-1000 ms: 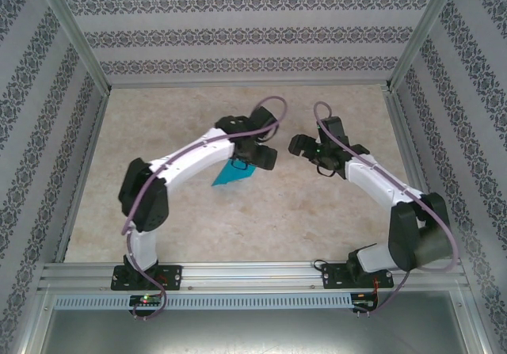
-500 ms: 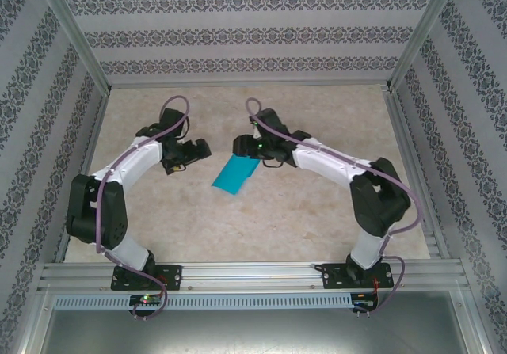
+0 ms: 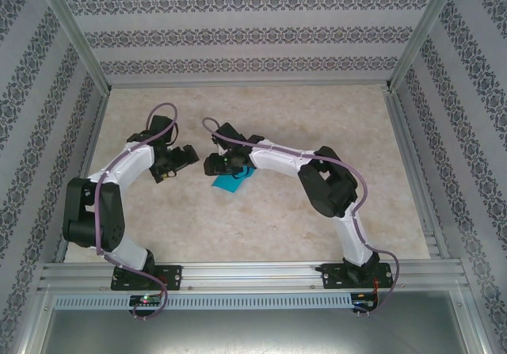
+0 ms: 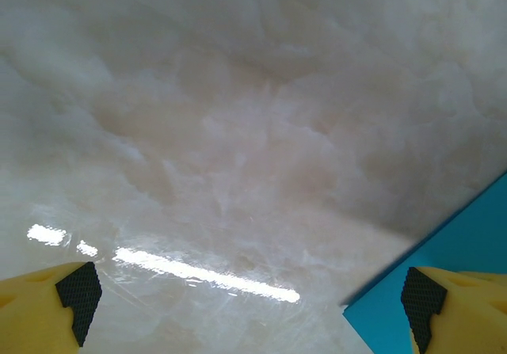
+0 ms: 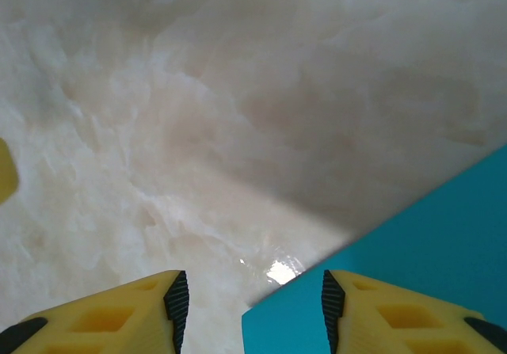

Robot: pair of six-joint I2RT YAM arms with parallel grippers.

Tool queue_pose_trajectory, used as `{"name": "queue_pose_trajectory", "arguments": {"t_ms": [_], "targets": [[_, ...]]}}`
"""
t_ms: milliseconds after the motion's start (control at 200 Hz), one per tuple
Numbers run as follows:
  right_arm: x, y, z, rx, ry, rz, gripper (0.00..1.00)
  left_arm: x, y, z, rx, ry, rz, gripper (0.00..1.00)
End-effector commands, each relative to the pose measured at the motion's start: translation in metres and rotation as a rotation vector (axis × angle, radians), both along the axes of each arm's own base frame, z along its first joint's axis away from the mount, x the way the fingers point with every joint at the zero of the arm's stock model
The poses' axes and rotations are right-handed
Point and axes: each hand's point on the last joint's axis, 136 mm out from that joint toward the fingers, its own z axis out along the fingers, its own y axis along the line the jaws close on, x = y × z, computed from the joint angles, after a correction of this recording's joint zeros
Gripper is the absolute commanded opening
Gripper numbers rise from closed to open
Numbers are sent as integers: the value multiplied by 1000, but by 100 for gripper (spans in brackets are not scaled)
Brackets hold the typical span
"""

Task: Fold a paper plane with a square sheet of paper (pick it up from the middle)
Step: Rotate the paper at the center of the table.

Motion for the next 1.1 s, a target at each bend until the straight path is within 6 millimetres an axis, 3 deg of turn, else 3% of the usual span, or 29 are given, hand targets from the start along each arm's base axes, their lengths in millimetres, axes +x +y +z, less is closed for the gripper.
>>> {"name": "queue_pose_trajectory", "arguments": {"t_ms": [0, 255, 390, 560, 634, 754, 834, 979, 1094], "targets": [[-9, -3, -9, -43, 33, 42, 50, 1, 8, 7, 5, -35, 37, 100], [-24, -17, -37, -136, 60, 132, 49, 0, 6, 5, -16, -32, 33, 100], [-36, -27, -41, -169, 49, 237, 50, 2, -3, 4, -66, -40, 17, 97], [-61, -60, -48, -235, 38, 414, 51, 4, -14, 6, -126, -55, -7, 93], [-73, -76, -46, -241, 38, 484, 52, 7, -21, 8, -168, -74, -25, 85], [-84, -85, -31, -198, 11, 538, 53, 11, -34, 7, -233, -89, -51, 81], [-80, -82, -13, -162, -24, 499, 55, 13, -45, 6, -270, -99, -79, 81], [-64, -76, 29, 11, -67, 301, 68, 14, -76, 11, -331, -123, -167, 81], [-46, -102, 43, 105, -54, 65, 77, 11, -109, 16, -373, -144, -247, 78]]}}
